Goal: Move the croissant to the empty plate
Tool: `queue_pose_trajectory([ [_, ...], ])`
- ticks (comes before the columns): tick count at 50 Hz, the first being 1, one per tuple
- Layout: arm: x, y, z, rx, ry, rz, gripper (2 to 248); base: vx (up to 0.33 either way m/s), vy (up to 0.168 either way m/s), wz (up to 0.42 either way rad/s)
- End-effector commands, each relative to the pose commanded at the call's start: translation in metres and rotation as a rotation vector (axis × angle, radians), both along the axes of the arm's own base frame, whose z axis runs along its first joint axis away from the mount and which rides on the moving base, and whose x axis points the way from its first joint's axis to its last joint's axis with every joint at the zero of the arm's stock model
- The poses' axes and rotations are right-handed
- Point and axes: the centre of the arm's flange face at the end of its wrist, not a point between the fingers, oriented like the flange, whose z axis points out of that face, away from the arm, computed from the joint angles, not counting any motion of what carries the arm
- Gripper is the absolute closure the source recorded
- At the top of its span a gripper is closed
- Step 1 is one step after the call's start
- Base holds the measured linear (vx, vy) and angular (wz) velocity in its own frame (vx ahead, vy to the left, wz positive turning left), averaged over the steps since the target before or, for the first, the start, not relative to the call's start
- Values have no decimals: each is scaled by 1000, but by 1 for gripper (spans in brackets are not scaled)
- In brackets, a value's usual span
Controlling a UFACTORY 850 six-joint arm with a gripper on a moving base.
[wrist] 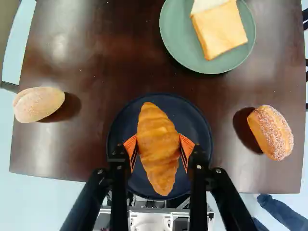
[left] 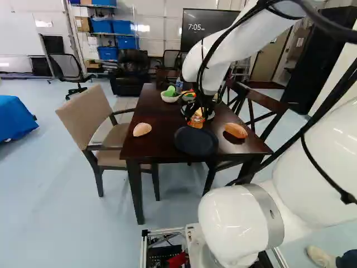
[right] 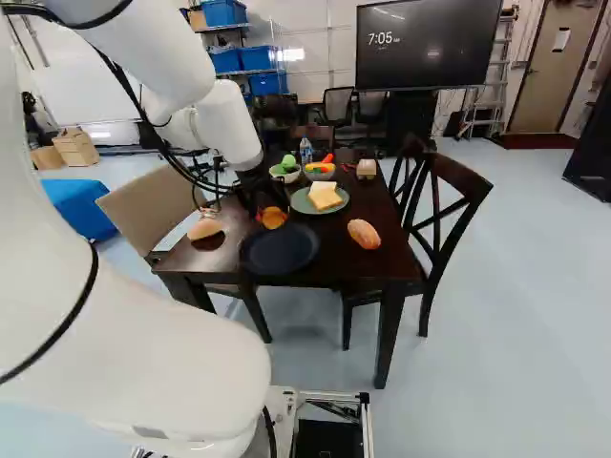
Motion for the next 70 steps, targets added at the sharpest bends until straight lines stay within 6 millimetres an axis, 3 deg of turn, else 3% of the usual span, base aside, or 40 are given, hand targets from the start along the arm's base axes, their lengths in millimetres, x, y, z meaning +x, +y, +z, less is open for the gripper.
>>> queue_pose_trajectory([
  [34, 18, -11, -39, 5, -9, -24, 119, 0, 0, 0],
  [63, 12, -3, -71, 12, -57, 0, 119, 0, 0, 0],
  [70, 12, -3, -71, 12, -58, 0, 119, 0, 0, 0],
])
